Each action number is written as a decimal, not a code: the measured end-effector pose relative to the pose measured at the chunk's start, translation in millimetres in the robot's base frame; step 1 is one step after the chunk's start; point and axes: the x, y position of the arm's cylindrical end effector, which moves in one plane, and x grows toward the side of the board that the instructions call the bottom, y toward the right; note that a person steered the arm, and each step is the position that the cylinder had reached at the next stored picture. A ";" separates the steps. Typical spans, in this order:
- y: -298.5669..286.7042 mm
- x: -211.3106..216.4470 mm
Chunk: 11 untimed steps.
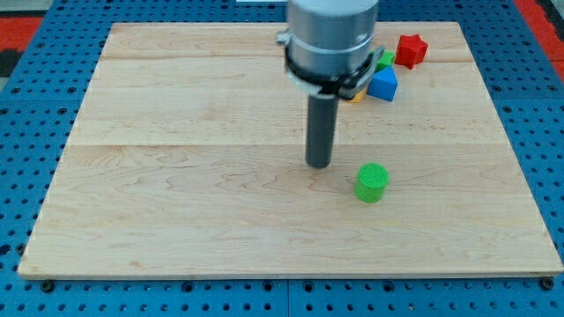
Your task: Slide green circle towards bottom right
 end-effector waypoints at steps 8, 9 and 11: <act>81.1 54.4; 105.7 -43.2; 99.0 -161.3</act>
